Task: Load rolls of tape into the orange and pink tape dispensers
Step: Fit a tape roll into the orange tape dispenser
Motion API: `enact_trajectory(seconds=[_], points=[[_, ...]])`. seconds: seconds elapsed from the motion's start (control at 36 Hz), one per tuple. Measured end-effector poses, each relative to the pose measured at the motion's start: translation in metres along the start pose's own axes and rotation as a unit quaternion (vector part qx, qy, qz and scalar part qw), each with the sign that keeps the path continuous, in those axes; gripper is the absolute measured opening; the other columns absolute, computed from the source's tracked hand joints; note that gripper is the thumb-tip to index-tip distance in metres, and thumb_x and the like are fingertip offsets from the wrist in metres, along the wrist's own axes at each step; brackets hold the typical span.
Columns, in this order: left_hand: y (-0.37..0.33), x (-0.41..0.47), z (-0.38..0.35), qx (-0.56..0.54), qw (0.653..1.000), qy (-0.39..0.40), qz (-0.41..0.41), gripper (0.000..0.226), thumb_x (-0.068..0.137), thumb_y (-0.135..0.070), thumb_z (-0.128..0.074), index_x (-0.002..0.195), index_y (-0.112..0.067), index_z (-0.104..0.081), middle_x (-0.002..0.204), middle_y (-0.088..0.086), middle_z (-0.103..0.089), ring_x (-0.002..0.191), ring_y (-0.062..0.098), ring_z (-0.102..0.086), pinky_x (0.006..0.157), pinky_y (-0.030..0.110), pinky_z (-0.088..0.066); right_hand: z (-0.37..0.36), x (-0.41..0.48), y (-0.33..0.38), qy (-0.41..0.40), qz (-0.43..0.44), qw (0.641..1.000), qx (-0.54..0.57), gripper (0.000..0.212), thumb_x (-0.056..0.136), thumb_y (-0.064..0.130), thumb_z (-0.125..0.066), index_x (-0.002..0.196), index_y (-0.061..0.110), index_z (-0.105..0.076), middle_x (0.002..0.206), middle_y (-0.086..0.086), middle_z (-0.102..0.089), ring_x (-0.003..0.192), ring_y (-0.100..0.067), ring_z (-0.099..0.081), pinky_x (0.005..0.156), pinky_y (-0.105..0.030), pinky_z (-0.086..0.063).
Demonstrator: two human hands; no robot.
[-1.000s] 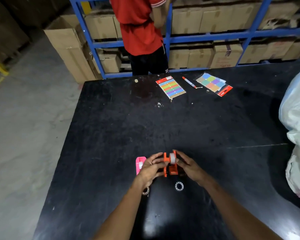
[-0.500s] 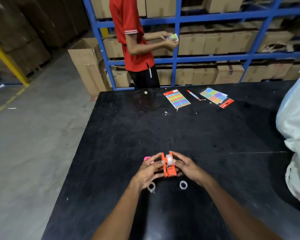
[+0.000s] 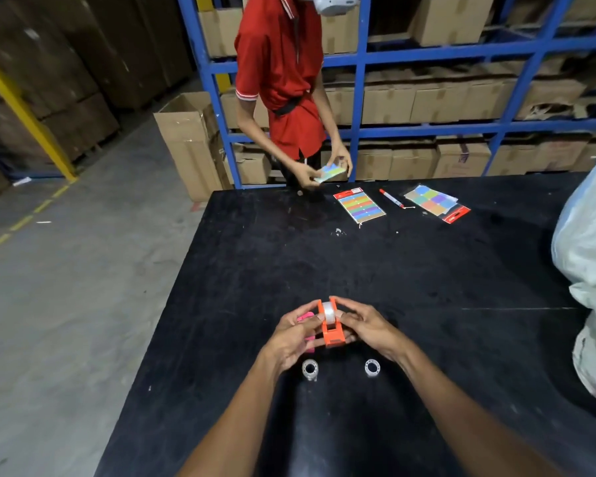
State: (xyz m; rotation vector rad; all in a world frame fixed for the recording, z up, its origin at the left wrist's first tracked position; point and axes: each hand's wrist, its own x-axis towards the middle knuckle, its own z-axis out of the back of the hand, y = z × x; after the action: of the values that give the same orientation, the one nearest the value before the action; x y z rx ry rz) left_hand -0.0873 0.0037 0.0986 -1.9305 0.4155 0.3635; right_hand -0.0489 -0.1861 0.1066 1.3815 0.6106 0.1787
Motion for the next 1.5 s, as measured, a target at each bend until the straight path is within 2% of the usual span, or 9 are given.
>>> enact_trajectory(seconds=[0.17,0.33,0.39,0.5,0.67,0.78,0.89,1.14,1.5], points=[[-0.006,-0.006,0.002,0.005,1.0,0.005,0.004,0.053,0.091,-0.01,-0.07,0.14,-0.014,-0.052,0.124,0.023,-0.068,0.112,0.034,-0.069,0.098,0.051,-0.055,-0.001,0.001,0.005,0.006,-0.005,1.0,0.002,0.044,0.102,0.021,-0.057,0.145,0.023,-0.047,0.102,-0.013,-0.075,0.087,-0.029,-0.076,0.085,-0.046,-0.061],[-0.001,-0.015,-0.01,-0.028,0.998,0.04,0.039,0.042,0.103,-0.037,-0.048,0.13,-0.007,-0.061,0.125,0.027,-0.067,0.117,0.038,-0.065,0.1,0.053,-0.053,-0.009,0.007,0.013,-0.029,0.016,0.994,-0.101,0.044,0.103,0.028,-0.053,0.146,0.022,-0.046,0.108,-0.011,-0.075,0.091,-0.021,-0.075,0.08,-0.023,-0.058],[0.003,-0.014,-0.013,-0.044,0.998,0.033,0.04,0.044,0.104,-0.037,-0.045,0.129,-0.004,-0.062,0.126,0.028,-0.065,0.118,0.042,-0.063,0.098,0.052,-0.054,-0.008,0.008,0.014,-0.059,0.032,0.971,-0.23,0.046,0.102,0.038,-0.052,0.146,0.027,-0.048,0.119,-0.001,-0.066,0.104,-0.012,-0.065,0.089,-0.016,-0.047],[0.006,-0.012,-0.009,-0.067,0.996,0.019,0.046,0.041,0.105,-0.031,-0.044,0.13,-0.002,-0.06,0.126,0.025,-0.066,0.114,0.039,-0.067,0.087,0.042,-0.06,-0.002,0.008,0.008,-0.113,0.088,0.916,-0.375,0.048,0.097,0.049,-0.054,0.142,0.034,-0.051,0.102,0.016,-0.041,0.095,-0.002,-0.05,0.1,-0.038,-0.044],[0.008,-0.006,-0.009,-0.08,0.996,0.011,0.047,0.045,0.104,-0.033,-0.047,0.127,0.003,-0.061,0.121,0.028,-0.067,0.105,0.037,-0.071,0.088,0.044,-0.06,0.0,0.0,0.03,-0.084,0.207,0.865,-0.449,0.035,0.092,0.044,-0.063,0.127,0.038,-0.06,0.124,0.021,-0.054,0.119,-0.003,-0.05,0.095,-0.033,-0.037],[0.009,-0.002,-0.012,-0.073,0.996,0.015,0.043,0.044,0.104,-0.031,-0.047,0.123,0.006,-0.061,0.105,0.025,-0.072,0.098,0.035,-0.071,0.096,0.05,-0.055,-0.003,0.003,0.036,-0.088,0.212,0.825,-0.517,0.034,0.088,0.045,-0.066,0.121,0.036,-0.061,0.123,0.018,-0.06,0.115,-0.006,-0.052,0.097,-0.035,-0.034],[0.007,-0.003,-0.016,-0.066,0.997,0.003,0.038,0.047,0.103,-0.034,-0.048,0.125,0.005,-0.06,0.123,0.034,-0.064,0.113,0.043,-0.066,0.093,0.049,-0.057,-0.003,0.005,0.04,-0.118,0.226,0.802,-0.539,0.023,0.09,0.044,-0.062,0.111,0.035,-0.067,0.114,0.017,-0.066,0.108,-0.007,-0.054,0.096,-0.035,-0.03],[0.007,-0.003,-0.013,-0.085,0.996,-0.001,0.038,0.046,0.102,-0.031,-0.052,0.124,0.008,-0.058,0.116,0.032,-0.066,0.113,0.043,-0.066,0.099,0.055,-0.053,-0.004,0.005,0.04,-0.08,0.218,0.786,-0.572,0.042,0.082,0.055,-0.069,0.12,0.037,-0.064,0.122,0.02,-0.061,0.118,-0.005,-0.047,0.101,-0.038,-0.026],[0.004,-0.007,-0.016,-0.06,0.997,-0.008,0.036,0.05,0.102,-0.034,-0.051,0.127,0.009,-0.055,0.119,0.035,-0.065,0.11,0.046,-0.067,0.097,0.054,-0.054,-0.005,0.006,0.041,-0.101,0.224,0.806,-0.538,0.022,0.096,0.042,-0.052,0.112,0.036,-0.067,0.115,0.018,-0.068,0.116,-0.003,-0.054,0.115,-0.042,-0.016]])
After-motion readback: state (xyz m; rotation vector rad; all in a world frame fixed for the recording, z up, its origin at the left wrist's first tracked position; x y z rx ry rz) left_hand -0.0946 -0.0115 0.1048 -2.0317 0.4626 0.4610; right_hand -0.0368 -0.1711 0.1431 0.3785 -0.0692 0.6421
